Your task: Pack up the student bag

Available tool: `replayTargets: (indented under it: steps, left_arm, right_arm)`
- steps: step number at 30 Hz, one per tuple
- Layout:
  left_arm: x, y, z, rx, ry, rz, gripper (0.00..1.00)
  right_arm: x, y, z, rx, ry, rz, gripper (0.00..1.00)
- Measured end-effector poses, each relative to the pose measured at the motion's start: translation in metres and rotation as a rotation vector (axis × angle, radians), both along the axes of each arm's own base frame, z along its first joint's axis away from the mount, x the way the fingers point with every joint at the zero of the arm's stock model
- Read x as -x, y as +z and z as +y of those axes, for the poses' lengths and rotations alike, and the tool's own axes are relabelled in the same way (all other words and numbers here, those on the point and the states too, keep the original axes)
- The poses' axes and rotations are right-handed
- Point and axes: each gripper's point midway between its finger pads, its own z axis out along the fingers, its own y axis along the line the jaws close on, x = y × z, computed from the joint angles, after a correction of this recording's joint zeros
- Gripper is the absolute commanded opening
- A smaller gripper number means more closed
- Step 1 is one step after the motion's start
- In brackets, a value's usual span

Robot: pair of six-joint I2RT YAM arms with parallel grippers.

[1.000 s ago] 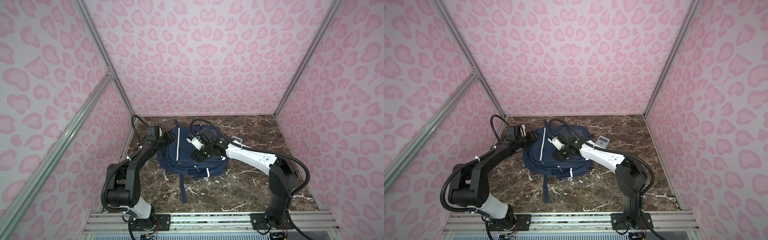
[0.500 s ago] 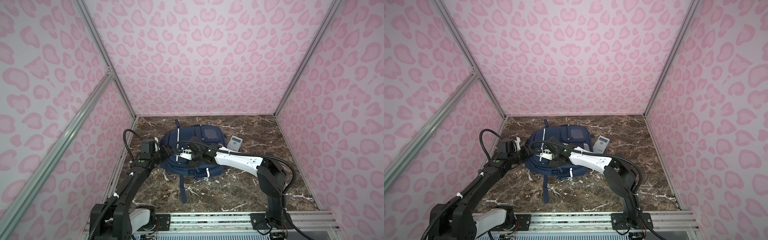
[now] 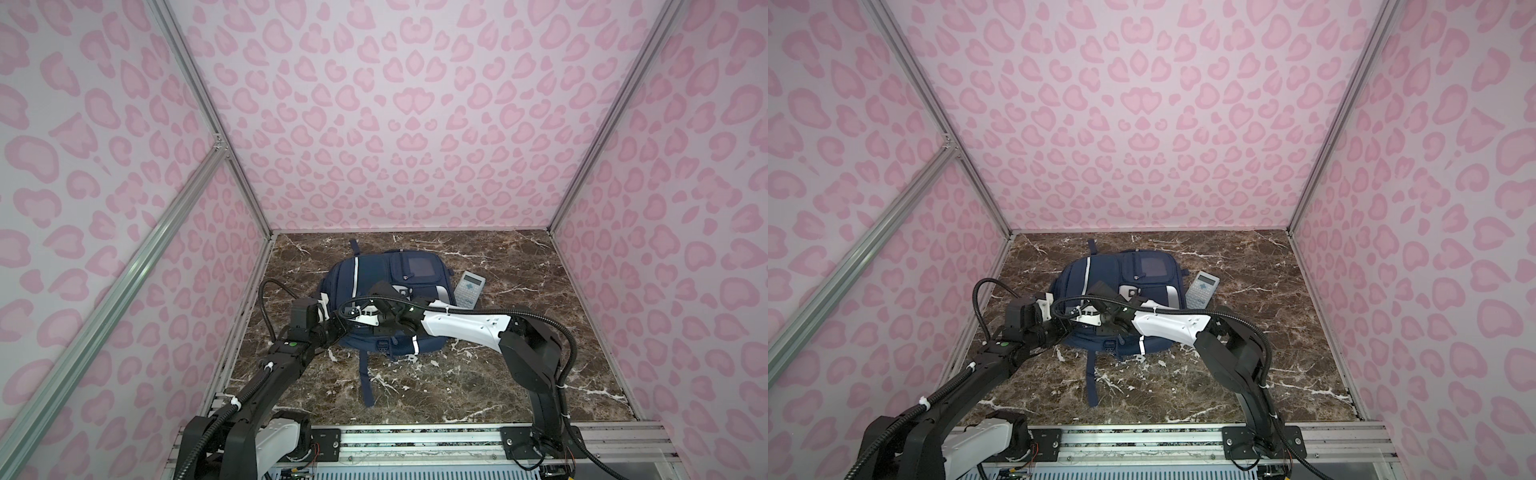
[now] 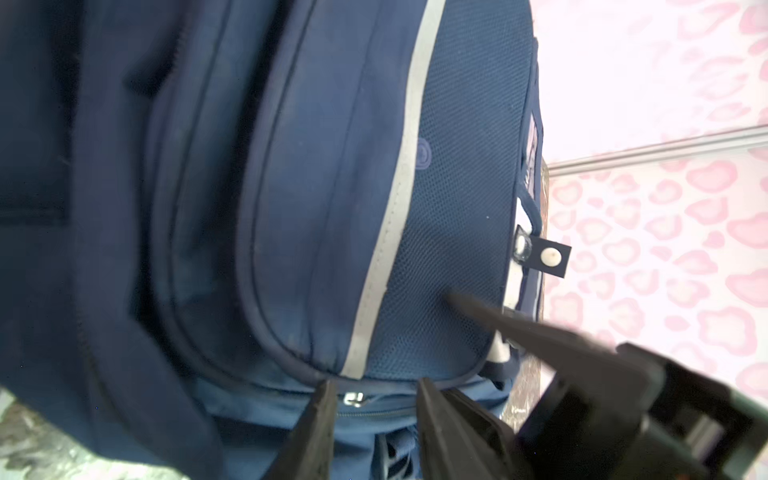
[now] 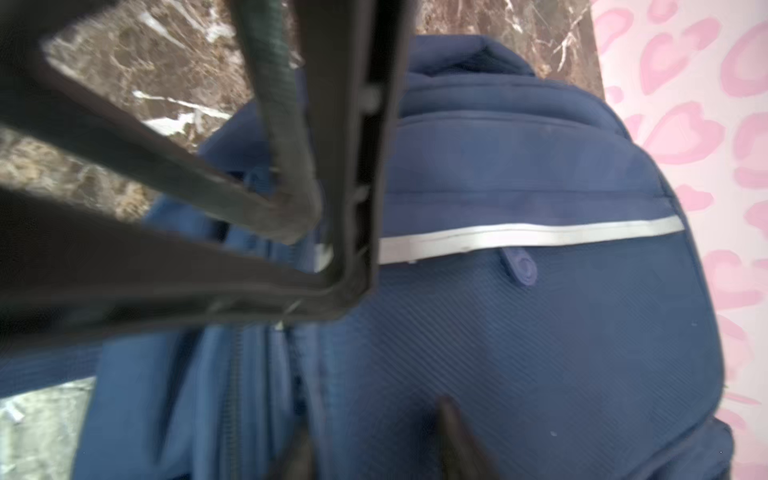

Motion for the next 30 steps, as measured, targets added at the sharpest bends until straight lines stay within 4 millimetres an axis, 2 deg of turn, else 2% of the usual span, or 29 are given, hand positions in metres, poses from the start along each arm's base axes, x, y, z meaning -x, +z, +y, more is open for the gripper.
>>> replayTargets:
  steps: [2,6,13,20,22,28,29,30]
  left_arm:
    - [0.002,-0.003,-0.002,-0.023,0.001,-0.016,0.34]
    - [0.009,-0.003,-0.017,-0.07,-0.027,-0.074,0.35]
    - [-0.003,-0.012,-0.012,-0.122,0.03,-0.112,0.46]
    - [-0.003,-0.012,-0.027,-0.107,0.026,-0.154,0.52]
    - [-0.002,-0.008,-0.029,-0.096,0.028,-0.172,0.61]
    - [-0.004,-0.003,-0.029,-0.111,0.045,-0.176,0.61]
    - [-0.005,-0.004,-0.028,-0.119,0.048,-0.167,0.57]
    - [-0.006,-0.006,-0.028,-0.129,0.045,-0.158,0.48]
  right_arm:
    - [-0.003,0.0,0.002,-0.004,0.004,0.026,0.08]
    - [-0.009,0.015,0.005,-0.052,0.004,0.052,0.05]
    - [-0.001,0.016,0.006,-0.074,0.012,0.104,0.0]
    - [0.002,0.021,0.008,-0.096,-0.001,0.14,0.0]
    - [0.002,0.02,0.008,-0.098,-0.005,0.15,0.0]
    - [0.001,0.019,0.009,-0.108,-0.021,0.162,0.0]
    - [0.001,0.019,0.009,-0.112,-0.024,0.163,0.0]
    - [0.001,0.018,0.009,-0.116,-0.028,0.164,0.0]
